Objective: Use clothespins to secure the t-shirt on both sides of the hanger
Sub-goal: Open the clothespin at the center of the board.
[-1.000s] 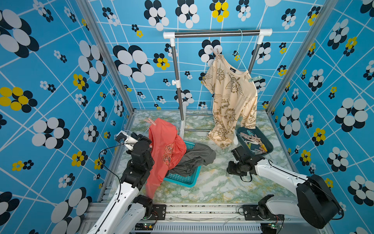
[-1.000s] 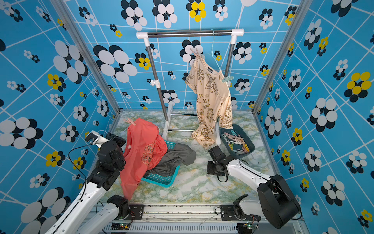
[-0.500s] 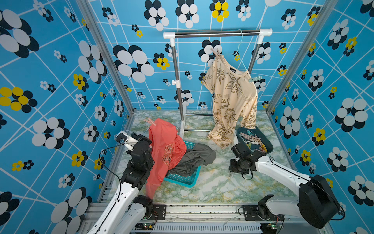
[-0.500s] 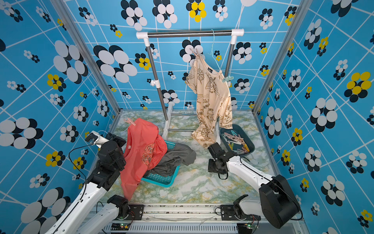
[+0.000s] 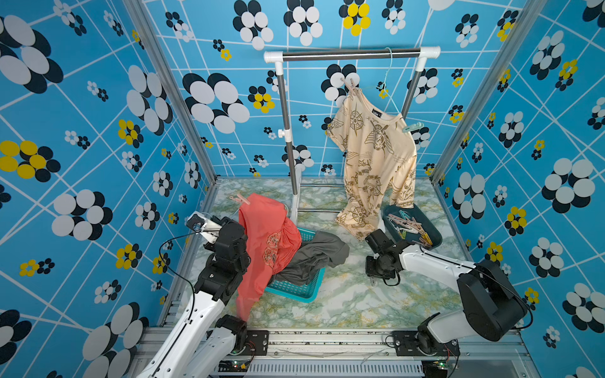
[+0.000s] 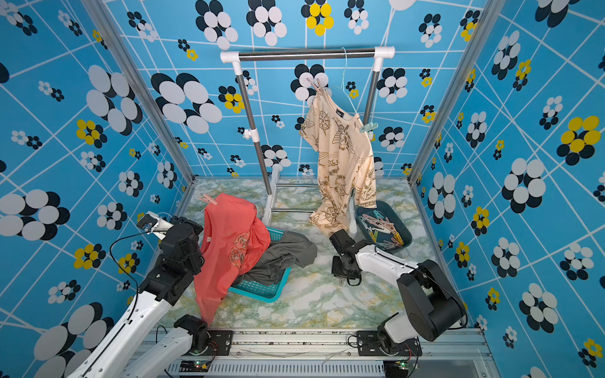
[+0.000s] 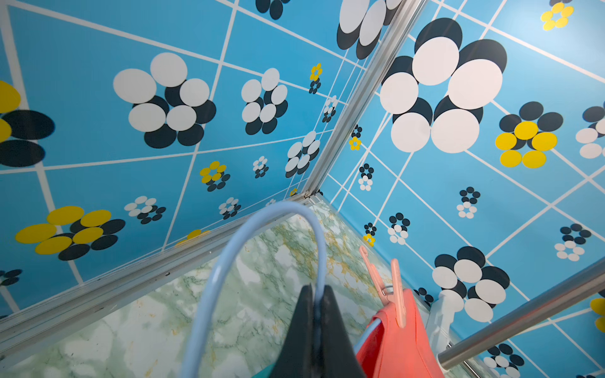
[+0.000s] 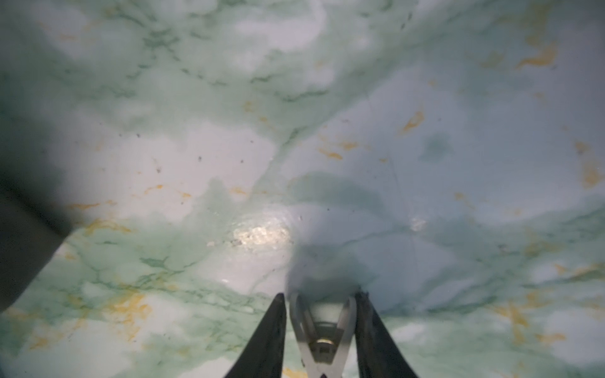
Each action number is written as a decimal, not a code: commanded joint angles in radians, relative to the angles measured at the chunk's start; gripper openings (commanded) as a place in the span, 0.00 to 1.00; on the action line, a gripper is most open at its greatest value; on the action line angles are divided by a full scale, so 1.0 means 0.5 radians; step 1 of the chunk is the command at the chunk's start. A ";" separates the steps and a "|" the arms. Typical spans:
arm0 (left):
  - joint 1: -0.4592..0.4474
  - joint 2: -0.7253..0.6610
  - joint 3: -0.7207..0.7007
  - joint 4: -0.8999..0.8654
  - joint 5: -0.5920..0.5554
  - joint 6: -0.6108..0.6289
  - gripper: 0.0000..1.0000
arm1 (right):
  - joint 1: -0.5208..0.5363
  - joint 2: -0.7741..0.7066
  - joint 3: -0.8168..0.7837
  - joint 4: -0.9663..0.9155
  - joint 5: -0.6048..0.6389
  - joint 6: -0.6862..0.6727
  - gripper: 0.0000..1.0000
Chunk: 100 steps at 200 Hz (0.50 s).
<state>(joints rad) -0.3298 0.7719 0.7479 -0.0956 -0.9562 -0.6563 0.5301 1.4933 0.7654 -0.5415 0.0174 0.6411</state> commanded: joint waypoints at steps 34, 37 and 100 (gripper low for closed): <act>-0.017 0.180 0.327 -0.466 -0.165 -0.252 0.00 | 0.016 0.034 -0.005 0.107 -0.026 0.025 0.24; -0.021 0.196 0.361 -0.517 -0.172 -0.274 0.00 | 0.017 0.023 -0.009 0.106 -0.023 0.026 0.23; -0.209 0.501 0.838 -1.190 -0.430 -0.534 0.00 | 0.033 -0.390 0.006 0.036 0.032 -0.060 0.11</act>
<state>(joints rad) -0.4007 1.0077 1.1038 -0.5549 -1.0863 -0.8734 0.5308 1.3972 0.7605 -0.4999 0.0151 0.6365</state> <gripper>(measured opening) 0.072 0.139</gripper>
